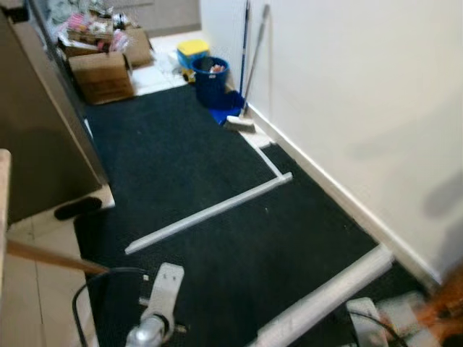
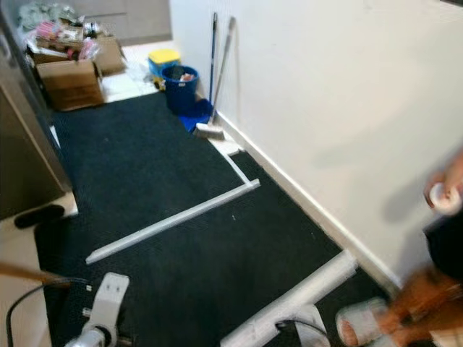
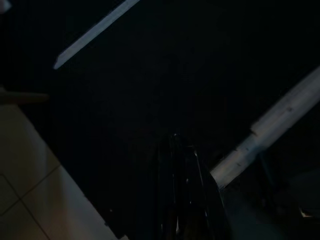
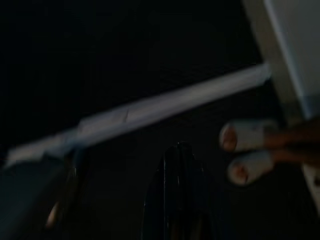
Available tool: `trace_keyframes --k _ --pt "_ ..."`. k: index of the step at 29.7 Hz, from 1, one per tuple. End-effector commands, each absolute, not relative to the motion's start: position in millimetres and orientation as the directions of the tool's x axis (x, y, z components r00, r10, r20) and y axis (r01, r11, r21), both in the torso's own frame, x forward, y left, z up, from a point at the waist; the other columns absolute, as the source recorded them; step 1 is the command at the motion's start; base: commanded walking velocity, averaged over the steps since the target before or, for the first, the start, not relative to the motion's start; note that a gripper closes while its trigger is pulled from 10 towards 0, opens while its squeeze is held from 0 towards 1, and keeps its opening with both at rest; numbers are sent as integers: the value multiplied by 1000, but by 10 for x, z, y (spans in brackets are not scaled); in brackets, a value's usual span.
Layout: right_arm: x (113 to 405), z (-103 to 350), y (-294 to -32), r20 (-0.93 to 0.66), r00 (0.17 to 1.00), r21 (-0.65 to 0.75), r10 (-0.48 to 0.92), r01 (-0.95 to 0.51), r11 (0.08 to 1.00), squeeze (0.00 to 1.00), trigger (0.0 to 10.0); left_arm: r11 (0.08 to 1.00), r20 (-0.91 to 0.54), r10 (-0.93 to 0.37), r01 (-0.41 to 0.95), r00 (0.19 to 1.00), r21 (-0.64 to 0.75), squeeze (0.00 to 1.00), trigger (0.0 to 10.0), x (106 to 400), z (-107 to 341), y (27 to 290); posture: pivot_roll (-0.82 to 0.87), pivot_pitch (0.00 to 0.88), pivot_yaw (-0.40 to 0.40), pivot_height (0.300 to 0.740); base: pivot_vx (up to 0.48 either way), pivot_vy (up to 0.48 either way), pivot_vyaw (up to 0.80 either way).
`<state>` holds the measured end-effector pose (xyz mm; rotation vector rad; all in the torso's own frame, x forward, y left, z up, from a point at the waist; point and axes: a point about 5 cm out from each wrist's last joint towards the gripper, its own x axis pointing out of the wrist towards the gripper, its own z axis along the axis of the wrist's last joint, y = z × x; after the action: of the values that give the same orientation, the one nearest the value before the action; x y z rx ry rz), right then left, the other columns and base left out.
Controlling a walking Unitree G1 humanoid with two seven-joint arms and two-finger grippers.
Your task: Restocking fridge
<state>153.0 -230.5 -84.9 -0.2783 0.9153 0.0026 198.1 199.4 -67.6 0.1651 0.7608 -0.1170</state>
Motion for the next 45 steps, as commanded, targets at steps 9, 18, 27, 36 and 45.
trace_keyframes --k 9,18,27,36,45 --pt "1467 -887 -2248 -793 599 -218 -106 -116 969 0 10000 980 -710 -45 167 703 104 0 10000 1934 -707 1991 -1 71 -50 740 472 0 0" --pt "1470 -885 -2248 -793 601 -220 -104 -122 968 0 10000 980 -710 -45 167 703 104 0 10000 1933 -709 1984 -5 72 -51 740 472 0 0" --pt "1471 -884 -2252 -792 601 -221 -104 -123 968 0 10000 981 -710 -43 165 703 104 0 10000 1932 -710 1979 -6 71 -50 740 442 0 0" --pt "1476 -883 -2240 -791 604 -218 -100 -125 968 0 10000 983 -704 -44 156 709 96 0 10000 1935 -707 1977 -7 71 -47 740 41 0 0" --pt "1488 -877 -2223 -783 616 -199 -85 -119 973 0 10000 984 -704 -49 155 708 88 0 10000 1930 -709 1969 -8 71 -46 740 0 0 0"
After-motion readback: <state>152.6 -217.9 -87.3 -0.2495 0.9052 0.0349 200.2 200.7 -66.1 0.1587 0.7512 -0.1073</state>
